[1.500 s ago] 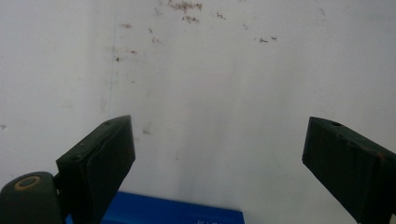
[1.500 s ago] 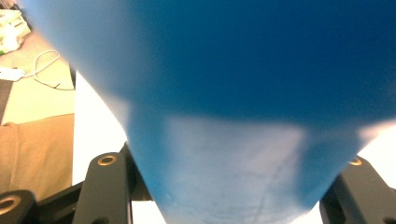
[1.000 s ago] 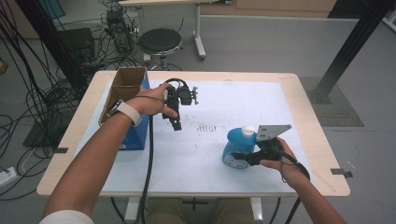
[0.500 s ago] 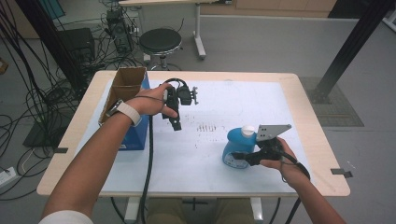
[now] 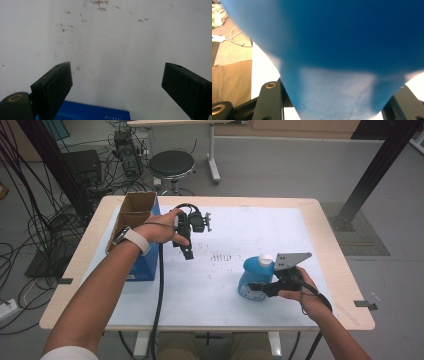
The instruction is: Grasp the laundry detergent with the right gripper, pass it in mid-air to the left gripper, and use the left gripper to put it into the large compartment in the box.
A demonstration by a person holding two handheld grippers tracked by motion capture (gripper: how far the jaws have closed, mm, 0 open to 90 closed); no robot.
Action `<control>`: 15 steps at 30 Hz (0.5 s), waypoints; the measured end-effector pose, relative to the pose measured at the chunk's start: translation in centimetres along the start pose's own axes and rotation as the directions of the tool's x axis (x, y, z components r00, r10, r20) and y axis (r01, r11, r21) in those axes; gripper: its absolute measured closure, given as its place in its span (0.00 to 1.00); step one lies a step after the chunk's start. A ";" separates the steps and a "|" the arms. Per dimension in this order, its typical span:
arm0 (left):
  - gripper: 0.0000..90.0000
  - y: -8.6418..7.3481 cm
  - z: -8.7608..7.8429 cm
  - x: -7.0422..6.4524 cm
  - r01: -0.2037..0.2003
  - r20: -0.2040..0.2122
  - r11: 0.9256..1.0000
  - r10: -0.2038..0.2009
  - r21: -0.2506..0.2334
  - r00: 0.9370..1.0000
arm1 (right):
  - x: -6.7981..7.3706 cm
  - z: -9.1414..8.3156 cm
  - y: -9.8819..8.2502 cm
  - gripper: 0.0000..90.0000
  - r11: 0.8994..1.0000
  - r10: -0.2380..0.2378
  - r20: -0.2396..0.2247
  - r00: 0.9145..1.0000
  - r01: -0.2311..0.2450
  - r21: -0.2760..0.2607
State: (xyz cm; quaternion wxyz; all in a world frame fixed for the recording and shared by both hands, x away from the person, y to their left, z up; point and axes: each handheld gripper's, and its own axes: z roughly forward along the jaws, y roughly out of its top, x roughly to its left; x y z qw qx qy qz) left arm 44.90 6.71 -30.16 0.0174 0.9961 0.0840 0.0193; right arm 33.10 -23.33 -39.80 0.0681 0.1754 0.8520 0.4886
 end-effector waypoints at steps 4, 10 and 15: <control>0.11 0.0 0.0 0.0 0.001 0.001 1.000 -0.001 -0.001 1.000 | 0.0 0.0 0.0 0.47 1.000 0.002 -0.001 1.000 -0.002 -0.001; 0.11 0.0 0.0 0.0 0.002 0.000 1.000 -0.002 0.000 1.000 | -0.1 0.0 0.0 0.47 1.000 0.005 -0.002 1.000 -0.005 0.002; 0.11 0.0 0.0 0.0 0.001 -0.003 1.000 -0.001 -0.002 1.000 | -0.1 0.0 0.0 0.47 1.000 0.006 -0.002 1.000 -0.006 0.003</control>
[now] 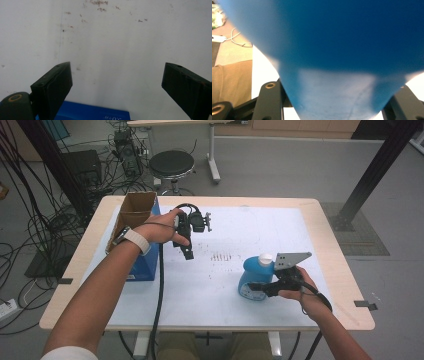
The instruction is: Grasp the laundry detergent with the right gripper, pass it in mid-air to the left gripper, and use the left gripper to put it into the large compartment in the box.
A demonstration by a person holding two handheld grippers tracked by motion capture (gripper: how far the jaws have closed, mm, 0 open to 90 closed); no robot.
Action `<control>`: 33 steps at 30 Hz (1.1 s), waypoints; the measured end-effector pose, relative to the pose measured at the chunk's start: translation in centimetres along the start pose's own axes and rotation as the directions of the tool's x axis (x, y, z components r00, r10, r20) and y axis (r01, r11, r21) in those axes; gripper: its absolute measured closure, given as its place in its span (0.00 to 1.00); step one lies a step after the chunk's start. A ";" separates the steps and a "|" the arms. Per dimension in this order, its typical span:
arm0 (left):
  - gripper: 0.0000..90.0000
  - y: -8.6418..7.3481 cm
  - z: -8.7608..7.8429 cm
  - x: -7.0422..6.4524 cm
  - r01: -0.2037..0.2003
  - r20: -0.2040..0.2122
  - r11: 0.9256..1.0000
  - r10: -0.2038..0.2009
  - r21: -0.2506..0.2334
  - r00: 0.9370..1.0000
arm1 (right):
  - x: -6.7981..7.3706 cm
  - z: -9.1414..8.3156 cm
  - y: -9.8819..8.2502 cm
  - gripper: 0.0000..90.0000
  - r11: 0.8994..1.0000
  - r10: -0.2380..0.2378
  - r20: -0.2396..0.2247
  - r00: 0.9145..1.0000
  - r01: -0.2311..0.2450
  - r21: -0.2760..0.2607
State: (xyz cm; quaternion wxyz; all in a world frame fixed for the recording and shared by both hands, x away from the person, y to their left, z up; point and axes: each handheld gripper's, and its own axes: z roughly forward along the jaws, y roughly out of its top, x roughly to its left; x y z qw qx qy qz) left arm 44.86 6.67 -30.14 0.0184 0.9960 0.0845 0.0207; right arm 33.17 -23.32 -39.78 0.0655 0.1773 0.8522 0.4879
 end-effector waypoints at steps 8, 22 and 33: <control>0.11 0.0 -0.1 -0.1 -0.001 -0.004 1.000 0.001 -0.001 1.000 | 0.0 0.0 0.0 0.47 1.000 0.002 0.000 1.000 -0.002 0.000; 0.11 -0.1 -0.3 -0.1 0.002 -0.008 1.000 -0.002 0.002 1.000 | 0.0 0.0 0.0 0.46 1.000 0.008 -0.005 1.000 -0.008 0.004; 0.11 -0.1 -0.3 -0.1 0.002 -0.008 1.000 -0.002 -0.002 1.000 | -0.1 0.0 0.0 0.46 1.000 0.011 -0.008 1.000 -0.011 0.000</control>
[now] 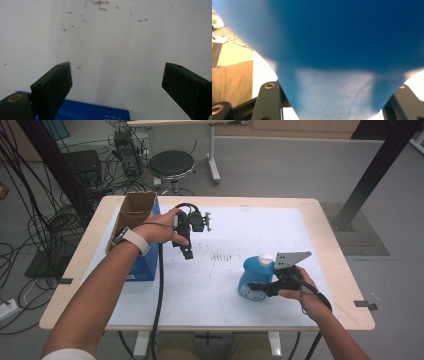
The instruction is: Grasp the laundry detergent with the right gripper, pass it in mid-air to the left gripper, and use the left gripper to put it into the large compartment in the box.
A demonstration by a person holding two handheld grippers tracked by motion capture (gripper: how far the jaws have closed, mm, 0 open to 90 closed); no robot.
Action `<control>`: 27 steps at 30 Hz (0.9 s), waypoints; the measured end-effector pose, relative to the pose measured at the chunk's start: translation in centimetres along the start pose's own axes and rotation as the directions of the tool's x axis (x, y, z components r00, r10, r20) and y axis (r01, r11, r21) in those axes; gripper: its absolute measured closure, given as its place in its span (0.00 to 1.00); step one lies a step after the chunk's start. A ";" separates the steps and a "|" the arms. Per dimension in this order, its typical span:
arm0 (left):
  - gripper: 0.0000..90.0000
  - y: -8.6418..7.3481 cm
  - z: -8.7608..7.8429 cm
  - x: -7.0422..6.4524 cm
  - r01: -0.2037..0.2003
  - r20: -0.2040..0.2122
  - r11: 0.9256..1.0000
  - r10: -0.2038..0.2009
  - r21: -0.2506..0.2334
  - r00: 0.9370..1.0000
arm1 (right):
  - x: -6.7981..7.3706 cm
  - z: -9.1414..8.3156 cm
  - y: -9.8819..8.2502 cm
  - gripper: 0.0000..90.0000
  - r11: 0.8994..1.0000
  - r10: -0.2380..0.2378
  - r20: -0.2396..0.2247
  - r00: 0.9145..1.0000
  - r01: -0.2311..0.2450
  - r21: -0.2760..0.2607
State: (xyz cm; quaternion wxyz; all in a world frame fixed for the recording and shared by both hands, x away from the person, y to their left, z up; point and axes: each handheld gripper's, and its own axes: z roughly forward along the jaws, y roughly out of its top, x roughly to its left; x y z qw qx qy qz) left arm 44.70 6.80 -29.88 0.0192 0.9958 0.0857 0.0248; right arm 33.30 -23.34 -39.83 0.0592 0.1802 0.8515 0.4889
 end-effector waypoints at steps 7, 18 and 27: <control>0.11 0.1 0.0 0.0 0.001 0.001 1.000 -0.001 0.000 1.000 | 0.0 0.0 0.0 0.46 1.000 -0.001 -0.001 1.000 0.001 0.001; 0.11 0.1 0.0 0.0 0.000 0.000 1.000 0.000 0.000 1.000 | 0.0 0.0 0.0 0.46 1.000 0.000 -0.003 1.000 0.000 0.002; 0.11 0.1 0.0 0.0 0.001 -0.001 1.000 -0.001 0.002 1.000 | 0.0 0.0 0.0 0.46 1.000 0.002 -0.002 1.000 -0.002 -0.002</control>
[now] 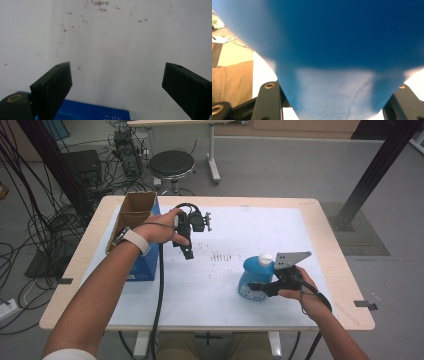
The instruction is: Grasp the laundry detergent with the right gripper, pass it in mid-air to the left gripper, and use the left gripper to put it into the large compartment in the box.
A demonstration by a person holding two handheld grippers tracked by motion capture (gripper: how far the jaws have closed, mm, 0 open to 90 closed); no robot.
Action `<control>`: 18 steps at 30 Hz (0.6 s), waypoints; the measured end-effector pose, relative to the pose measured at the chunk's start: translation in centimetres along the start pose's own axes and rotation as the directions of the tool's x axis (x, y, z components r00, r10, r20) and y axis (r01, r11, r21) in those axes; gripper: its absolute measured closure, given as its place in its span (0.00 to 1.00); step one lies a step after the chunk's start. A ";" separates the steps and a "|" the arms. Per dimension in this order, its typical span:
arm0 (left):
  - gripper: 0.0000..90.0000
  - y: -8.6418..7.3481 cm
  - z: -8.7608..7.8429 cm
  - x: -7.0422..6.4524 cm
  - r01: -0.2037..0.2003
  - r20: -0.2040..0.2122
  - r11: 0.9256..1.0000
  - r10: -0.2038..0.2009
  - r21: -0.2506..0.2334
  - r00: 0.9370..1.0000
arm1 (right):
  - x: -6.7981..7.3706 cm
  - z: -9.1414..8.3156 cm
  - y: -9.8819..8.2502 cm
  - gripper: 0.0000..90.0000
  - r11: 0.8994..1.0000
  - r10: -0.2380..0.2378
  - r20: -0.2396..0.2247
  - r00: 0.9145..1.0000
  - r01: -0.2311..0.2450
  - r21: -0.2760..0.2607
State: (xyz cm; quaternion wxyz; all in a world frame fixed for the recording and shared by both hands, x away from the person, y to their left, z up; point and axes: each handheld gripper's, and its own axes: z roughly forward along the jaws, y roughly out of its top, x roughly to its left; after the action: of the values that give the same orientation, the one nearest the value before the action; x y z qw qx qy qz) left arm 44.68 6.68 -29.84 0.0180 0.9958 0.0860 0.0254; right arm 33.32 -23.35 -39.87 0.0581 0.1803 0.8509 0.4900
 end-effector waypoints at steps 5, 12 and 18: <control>0.11 0.0 0.0 0.0 0.000 0.001 1.000 0.000 0.001 1.000 | 0.0 0.0 0.0 0.46 1.000 0.000 -0.001 1.000 0.000 0.000; 0.11 0.1 0.0 -0.1 -0.001 -0.002 1.000 0.001 -0.004 1.000 | 0.0 0.0 0.0 0.46 1.000 -0.002 0.001 1.000 0.002 -0.001; 0.11 0.1 0.0 -0.1 -0.003 -0.002 1.000 0.003 -0.003 1.000 | 0.1 0.0 0.0 0.46 1.000 -0.005 0.001 1.000 0.005 -0.002</control>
State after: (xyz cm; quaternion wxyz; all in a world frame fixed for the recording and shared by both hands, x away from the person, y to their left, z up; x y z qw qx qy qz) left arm 44.55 6.53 -29.81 0.0196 0.9959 0.0847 0.0266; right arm 33.26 -23.34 -39.91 0.0600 0.1785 0.8508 0.4906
